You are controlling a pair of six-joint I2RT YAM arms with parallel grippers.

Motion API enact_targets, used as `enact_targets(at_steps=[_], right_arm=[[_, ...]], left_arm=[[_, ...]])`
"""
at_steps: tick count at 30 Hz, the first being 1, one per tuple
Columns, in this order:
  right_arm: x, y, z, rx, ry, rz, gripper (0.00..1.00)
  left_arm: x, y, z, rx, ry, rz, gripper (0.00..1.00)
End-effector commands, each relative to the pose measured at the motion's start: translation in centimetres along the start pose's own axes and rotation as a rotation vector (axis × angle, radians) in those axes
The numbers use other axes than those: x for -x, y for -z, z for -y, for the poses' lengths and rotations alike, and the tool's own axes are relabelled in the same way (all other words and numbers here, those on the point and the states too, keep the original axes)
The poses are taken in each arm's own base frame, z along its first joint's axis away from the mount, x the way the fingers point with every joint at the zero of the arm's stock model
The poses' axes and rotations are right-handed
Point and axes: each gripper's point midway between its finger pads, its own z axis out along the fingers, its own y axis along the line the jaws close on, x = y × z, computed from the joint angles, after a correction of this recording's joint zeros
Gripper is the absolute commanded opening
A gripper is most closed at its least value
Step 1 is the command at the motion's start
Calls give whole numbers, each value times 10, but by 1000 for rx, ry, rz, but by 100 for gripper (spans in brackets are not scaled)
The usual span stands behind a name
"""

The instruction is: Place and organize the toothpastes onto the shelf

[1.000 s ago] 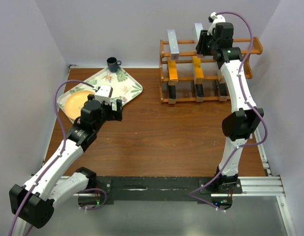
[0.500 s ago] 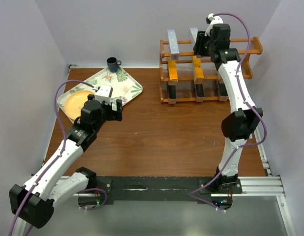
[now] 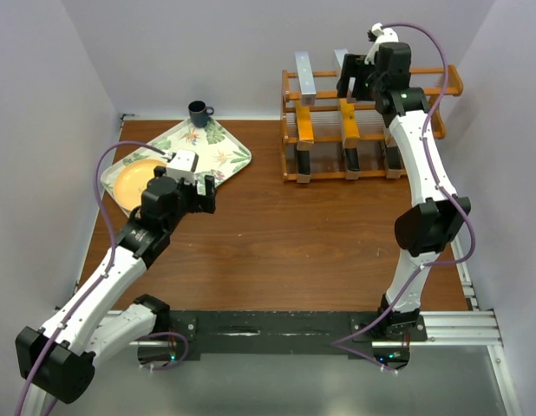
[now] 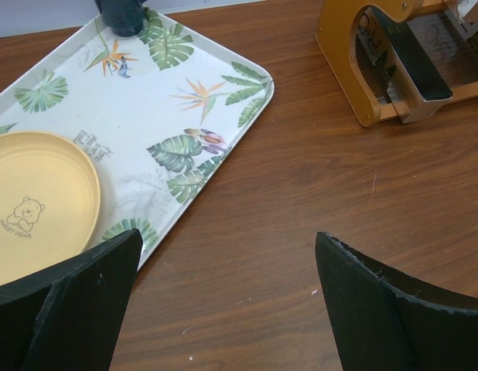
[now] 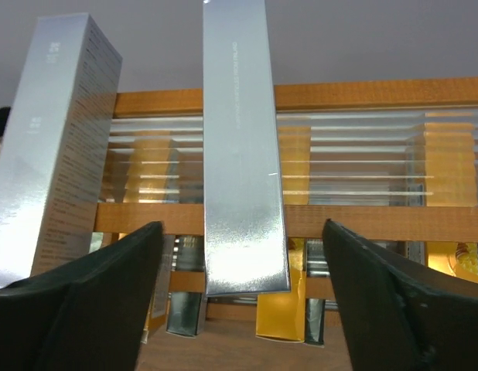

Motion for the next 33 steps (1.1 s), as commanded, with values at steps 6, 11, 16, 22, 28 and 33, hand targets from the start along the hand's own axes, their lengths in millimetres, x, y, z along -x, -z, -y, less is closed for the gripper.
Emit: enact_targets(at_steps=[6,11,16,22,28,33], right_arm=[[53,72,7,-61,-4,193,98],[28,114,35,-190,-51,234,98],[-32,146,67,-331,-95,184,98],[-131,169,95,-449,-145,-20,98],[-215,186,133,-587,-263,-123,99],[-252,205,188,-789,-367,-130,99]], left_arm=[[25,14,2,-24,5,91,100],[38,30,4,-25,1,145,100],[46,44,13,-58,-8,192,100],[56,59,17,-81,-11,249,100],[59,67,20,-97,-14,282,100],[59,70,25,-124,-13,288,100]])
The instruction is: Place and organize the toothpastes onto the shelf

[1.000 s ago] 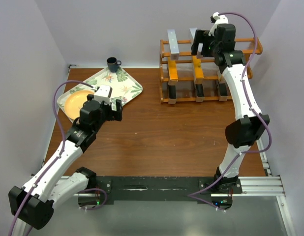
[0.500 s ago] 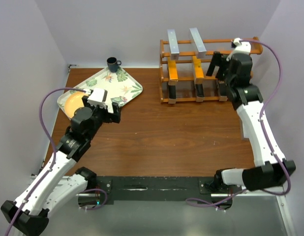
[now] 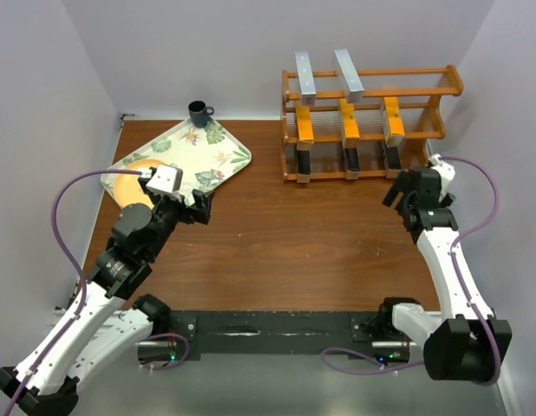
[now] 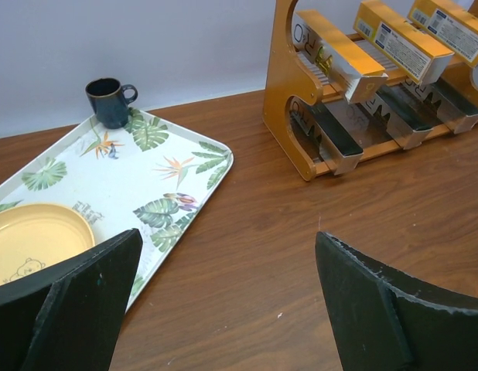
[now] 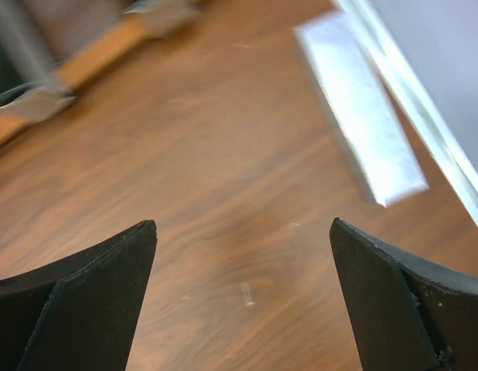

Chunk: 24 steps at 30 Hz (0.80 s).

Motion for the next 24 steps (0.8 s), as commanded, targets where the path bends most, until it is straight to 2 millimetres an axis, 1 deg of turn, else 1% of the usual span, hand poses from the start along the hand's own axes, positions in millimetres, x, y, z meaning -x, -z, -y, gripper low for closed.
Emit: enact_targets(at_steps=[1,2,3,4,6,7,9,10,11,13,14,15,16,17,18,20,21,24], right_arm=[[5,-15,49,-172,-183,58,98],[2,-20,55,-190,-202,51,99],[-3,-26,66,-222,-233,43,98],[-3,-35,70,-251,-248,48,98],[-4,-46,80,-291,-271,51,98],[-5,-56,82,-308,-272,47,98],[-1,-66,87,-325,-258,49,98],[4,-72,87,-325,-259,62,98],[-1,-84,86,-316,-246,26,98],[4,-94,90,-323,-224,21,99],[-4,-103,92,-337,-207,-14,99],[0,-108,93,-333,-190,-16,99],[-1,-113,93,-332,-178,-30,99],[-10,-123,89,-308,-161,-72,99],[-8,-129,86,-280,-133,-88,99],[-15,-136,82,-264,-115,-139,98],[-22,-142,81,-262,-105,-178,99],[-30,-146,80,-254,-86,-206,99]], left_arm=[[7,0,2,-13,-9,34,100],[7,0,2,-11,-9,34,100],[7,0,2,-8,-8,32,100],[7,0,1,-6,-9,32,100],[4,-2,1,-4,-11,24,100],[2,-3,1,-4,-13,16,100],[0,-5,2,-5,-15,7,100],[-2,-6,3,-9,-16,-2,100],[-2,-6,3,-12,-16,-4,100],[-5,-8,4,-16,-16,-13,100],[-5,-8,5,-20,-16,-13,100],[-5,-9,5,-22,-15,-15,100],[-6,-9,6,-26,-16,-18,100],[-7,-10,7,-28,-16,-21,100],[-7,-10,7,-31,-16,-23,100],[-8,-11,8,-32,-17,-25,100],[-8,-11,8,-34,-17,-25,100],[-10,-11,8,-35,-18,-31,100]])
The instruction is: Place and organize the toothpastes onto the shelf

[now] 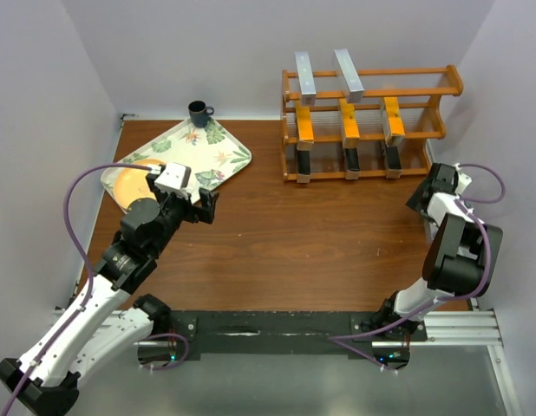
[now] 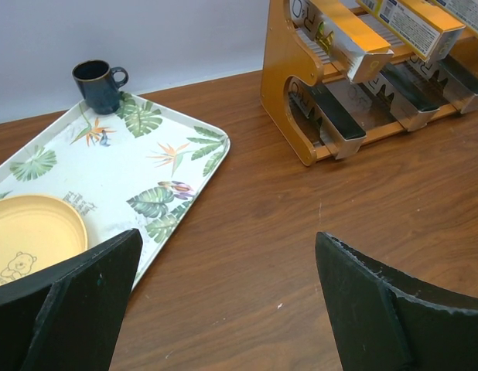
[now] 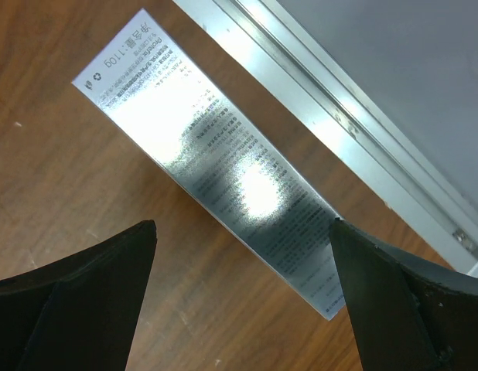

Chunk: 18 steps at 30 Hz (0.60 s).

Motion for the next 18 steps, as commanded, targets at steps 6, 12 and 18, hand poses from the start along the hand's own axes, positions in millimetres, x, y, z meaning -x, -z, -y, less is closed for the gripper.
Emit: enact_targets(at_steps=[6,12,18], right_arm=[[-11,-2,-23,129,62,-84,98],[-45,20,-42,286,13,-175,98],[-79,51,-50,412,31,-214,98]], left_arm=[[2,-4,5,-26,-7,11,100],[0,-6,5,-23,-6,1,100],[-1,-6,4,-23,-7,-3,100]])
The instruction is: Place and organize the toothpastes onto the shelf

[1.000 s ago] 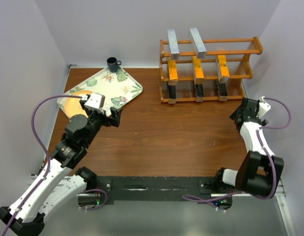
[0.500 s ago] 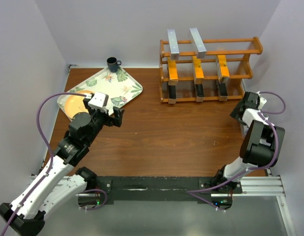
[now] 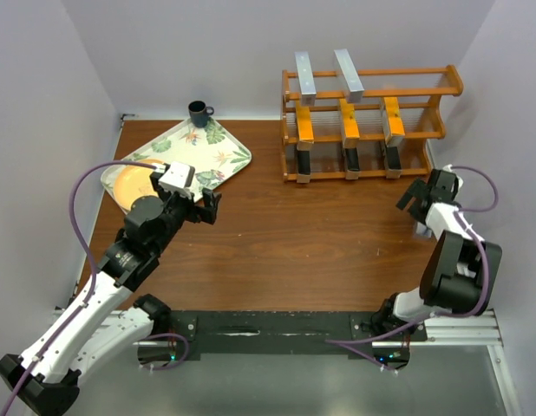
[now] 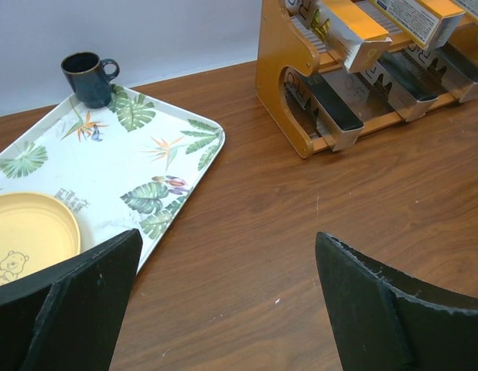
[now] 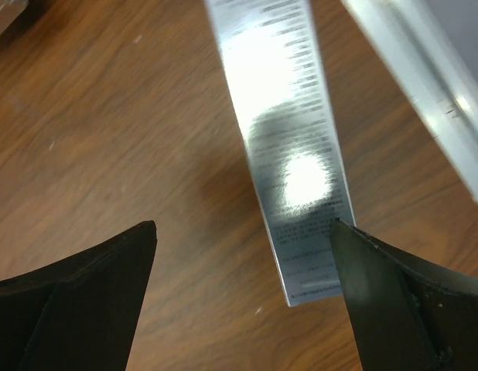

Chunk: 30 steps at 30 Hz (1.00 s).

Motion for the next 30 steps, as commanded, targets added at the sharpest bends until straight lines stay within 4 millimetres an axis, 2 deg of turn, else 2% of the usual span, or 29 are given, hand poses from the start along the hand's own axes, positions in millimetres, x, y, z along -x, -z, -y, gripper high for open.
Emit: enact_targets(at_steps=[1,4,7,11,13,15,18,24,30], right_arm=[[-69,26,-29,182,-13,-188,98],[-82,42,-32,217,6,-198,98],[-74,57,-26,204,28,-159,98],[-22,79,-4,70,-13,52,98],[-8,78,2,25,-44,106,98],[-4,71,11,-39,-72,124,98],[-2,56,10,-63,-91,114,98],[8,30,-5,-43,-105,74,98],[7,7,7,-115,-103,52,95]], left_arm=[[5,-1,1,-9,-2,22,100],[5,-2,0,-7,-1,20,100],[5,-2,0,-6,-1,20,100],[6,-1,1,-9,-1,20,100],[6,-1,0,-6,0,23,100],[7,0,-1,-3,1,28,100],[7,1,-1,-5,1,28,100],[8,1,0,-6,3,31,100],[7,1,0,-6,3,29,100]])
